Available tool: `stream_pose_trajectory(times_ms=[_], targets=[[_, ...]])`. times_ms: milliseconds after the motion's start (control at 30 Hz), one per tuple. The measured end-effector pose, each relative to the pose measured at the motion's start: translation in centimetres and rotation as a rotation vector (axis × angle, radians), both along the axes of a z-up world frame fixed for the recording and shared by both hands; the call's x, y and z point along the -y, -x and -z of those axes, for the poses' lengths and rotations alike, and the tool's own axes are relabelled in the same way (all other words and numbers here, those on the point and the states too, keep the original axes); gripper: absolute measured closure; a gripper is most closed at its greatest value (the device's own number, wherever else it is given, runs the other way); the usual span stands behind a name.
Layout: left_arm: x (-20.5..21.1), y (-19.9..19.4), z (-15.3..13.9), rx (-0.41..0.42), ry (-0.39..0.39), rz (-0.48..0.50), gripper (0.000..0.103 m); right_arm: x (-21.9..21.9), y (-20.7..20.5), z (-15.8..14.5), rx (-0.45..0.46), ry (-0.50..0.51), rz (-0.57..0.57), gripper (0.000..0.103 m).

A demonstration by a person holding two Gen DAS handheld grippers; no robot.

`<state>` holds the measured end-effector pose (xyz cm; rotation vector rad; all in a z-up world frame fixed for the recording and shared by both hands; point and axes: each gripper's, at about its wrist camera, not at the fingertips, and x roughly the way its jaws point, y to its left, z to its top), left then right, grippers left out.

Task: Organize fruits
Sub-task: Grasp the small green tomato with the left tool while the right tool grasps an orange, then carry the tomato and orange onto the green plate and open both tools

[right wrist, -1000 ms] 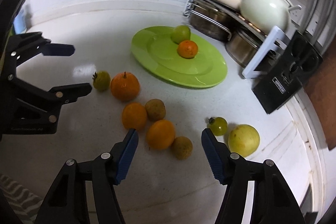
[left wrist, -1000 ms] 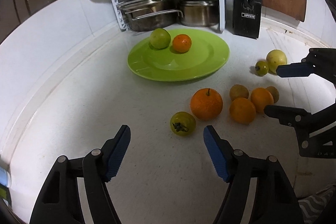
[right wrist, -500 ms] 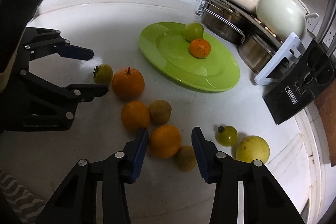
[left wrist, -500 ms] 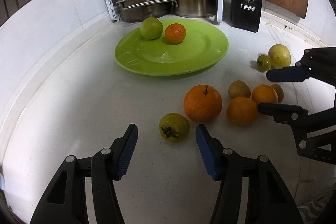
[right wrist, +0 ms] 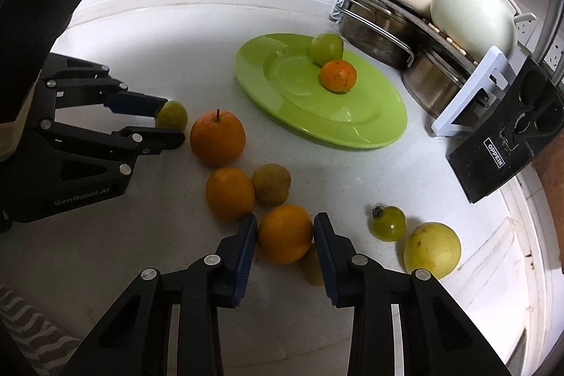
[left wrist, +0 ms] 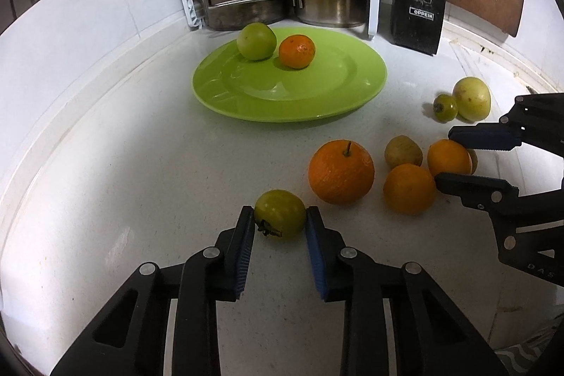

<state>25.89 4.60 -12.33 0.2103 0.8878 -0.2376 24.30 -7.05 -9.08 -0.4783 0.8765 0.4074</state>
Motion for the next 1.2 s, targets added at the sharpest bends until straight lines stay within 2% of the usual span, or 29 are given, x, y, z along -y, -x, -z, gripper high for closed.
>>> stream_pose_trajectory(times_ms=[567,700,900,1200], targets=[[-0.2,1.5,-3.4,0.059,0.034,-0.045,0.074,1.0,0.6,-2.7,0.067,-0.09,0.051,0.069],[-0.2,1.4,-4.3,0.07,0.078,-0.073,0.074,1.4,0.5,-3.3,0.078,-0.133,0.074,0.068],[0.2,1.1,-5.7,0.097,0.084,-0.078,0.074,2.3,-0.2,-4.7,0.103,-0.225,0.127,0.068],[0.2,-0.7,-7.8,0.143,0.08,-0.072,0.074,2.7,-2.6,-6.7,0.162,-0.273,0.156,0.068]])
